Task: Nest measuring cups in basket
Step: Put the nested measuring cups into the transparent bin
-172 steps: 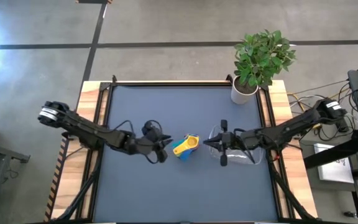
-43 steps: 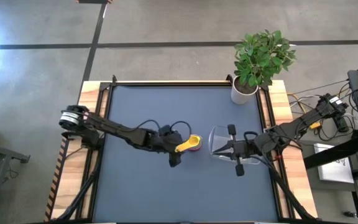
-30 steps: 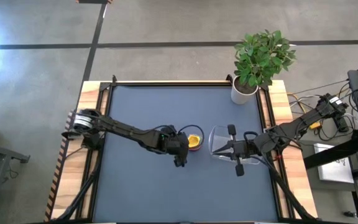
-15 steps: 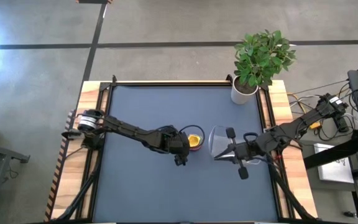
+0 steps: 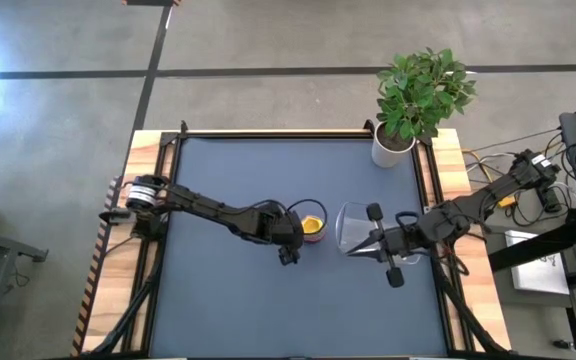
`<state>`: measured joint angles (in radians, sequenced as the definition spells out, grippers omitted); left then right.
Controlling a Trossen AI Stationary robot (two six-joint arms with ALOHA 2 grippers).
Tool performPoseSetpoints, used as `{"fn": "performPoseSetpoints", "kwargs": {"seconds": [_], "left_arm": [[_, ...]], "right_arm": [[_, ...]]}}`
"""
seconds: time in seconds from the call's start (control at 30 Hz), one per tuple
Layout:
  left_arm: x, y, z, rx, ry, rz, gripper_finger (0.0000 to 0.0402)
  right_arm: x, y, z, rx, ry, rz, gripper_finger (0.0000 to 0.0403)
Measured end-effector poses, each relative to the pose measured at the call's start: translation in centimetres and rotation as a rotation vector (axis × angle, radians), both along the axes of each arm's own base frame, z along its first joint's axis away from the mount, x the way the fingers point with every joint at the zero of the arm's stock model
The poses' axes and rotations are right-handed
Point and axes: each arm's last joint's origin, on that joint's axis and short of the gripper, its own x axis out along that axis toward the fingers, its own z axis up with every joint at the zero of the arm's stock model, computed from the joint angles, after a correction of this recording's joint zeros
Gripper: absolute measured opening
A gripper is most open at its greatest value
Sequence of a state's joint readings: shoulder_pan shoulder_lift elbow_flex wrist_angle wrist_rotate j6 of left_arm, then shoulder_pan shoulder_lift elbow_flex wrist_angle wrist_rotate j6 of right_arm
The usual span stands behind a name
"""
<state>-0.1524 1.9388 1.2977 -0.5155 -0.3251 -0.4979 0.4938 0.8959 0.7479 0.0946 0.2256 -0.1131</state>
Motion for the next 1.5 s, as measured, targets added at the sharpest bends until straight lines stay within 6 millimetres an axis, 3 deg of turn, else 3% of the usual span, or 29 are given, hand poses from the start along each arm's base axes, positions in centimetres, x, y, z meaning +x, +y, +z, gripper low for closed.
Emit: {"fn": "performPoseSetpoints", "kwargs": {"seconds": [0.2, 0.47, 0.83, 1.13, 1.5], "left_arm": [[0.1, 0.3, -0.1, -0.001, -0.015, 0.004, 0.0254], [0.2, 0.4, -0.1, 0.007, -0.004, -0.053, 0.0116], [0.4, 0.6, 0.2, 0.065, -0.010, -0.104, 0.0116], [0.4, 0.6, 3.6, 0.105, -0.100, -0.140, 0.0116], [0.6, 0.7, 8.1, 0.186, -0.162, -0.184, 0.0116]], "right_arm": [[-0.6, -0.3, 0.6, 0.022, -0.026, -0.001, 0.0009], [-1.3, -0.7, 1.3, 0.049, -0.054, -0.003, 0.0009], [-1.6, -0.8, 1.6, 0.074, -0.063, -0.003, 0.0009], [-3.3, -0.9, 3.3, 0.107, -0.136, 0.037, 0.0009], [-3.9, -1.0, 3.6, 0.120, -0.151, 0.043, 0.0009]]}}
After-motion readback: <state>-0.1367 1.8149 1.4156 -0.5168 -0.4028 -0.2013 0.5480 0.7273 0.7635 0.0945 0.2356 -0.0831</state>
